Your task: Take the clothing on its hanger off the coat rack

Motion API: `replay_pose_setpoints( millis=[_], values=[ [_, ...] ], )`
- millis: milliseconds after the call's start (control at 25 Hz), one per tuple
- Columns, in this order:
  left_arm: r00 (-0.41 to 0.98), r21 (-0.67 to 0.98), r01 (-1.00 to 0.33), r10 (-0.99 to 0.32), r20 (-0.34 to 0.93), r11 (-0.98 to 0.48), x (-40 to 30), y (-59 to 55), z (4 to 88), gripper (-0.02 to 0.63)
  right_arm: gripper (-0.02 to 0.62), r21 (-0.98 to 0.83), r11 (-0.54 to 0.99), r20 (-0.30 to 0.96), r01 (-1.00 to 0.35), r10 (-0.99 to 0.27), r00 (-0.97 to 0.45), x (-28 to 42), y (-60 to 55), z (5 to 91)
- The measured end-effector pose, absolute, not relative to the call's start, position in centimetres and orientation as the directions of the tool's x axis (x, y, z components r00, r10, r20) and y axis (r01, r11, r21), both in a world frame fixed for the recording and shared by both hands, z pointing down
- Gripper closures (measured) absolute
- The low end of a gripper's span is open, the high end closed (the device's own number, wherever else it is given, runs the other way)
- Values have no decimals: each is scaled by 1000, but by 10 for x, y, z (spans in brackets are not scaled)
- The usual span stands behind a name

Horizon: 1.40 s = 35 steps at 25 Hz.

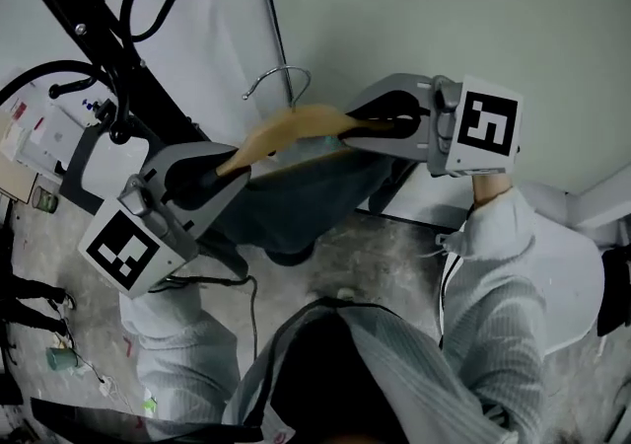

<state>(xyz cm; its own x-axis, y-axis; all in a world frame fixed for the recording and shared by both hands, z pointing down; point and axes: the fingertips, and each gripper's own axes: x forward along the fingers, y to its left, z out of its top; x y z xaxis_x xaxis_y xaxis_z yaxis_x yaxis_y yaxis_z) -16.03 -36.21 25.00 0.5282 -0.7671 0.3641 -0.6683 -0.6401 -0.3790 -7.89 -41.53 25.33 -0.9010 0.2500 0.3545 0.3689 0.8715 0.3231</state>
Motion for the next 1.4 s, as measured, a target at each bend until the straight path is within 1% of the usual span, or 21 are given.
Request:
replay_pose_setpoints(
  millis=[80,280,520,640,960,1400],
  values=[
    [562,-352,-650,-738,373,-673,-145,-372,263,535,531,319,889,360,328,206,-910,-61,-420,265],
    [621,-290,-613,-676,397,-734,-144,-395,296,535,531,288,925,354,249,139,-925,-56,-435,295],
    [704,-240,-538,-587,400,-808,-85,-407,332,535,529,263,953,377,148,40,-925,8,-434,327],
    [722,-219,-516,-558,409,-828,-69,-409,345,536,529,248,962,384,117,14,-923,24,-434,339],
    [725,-215,-494,-535,434,-843,-57,-415,360,535,529,238,968,380,84,-13,-925,38,-439,359],
    [707,-223,-505,-548,447,-834,-82,-414,365,535,531,220,970,380,103,12,-925,13,-440,366]
  ],
)
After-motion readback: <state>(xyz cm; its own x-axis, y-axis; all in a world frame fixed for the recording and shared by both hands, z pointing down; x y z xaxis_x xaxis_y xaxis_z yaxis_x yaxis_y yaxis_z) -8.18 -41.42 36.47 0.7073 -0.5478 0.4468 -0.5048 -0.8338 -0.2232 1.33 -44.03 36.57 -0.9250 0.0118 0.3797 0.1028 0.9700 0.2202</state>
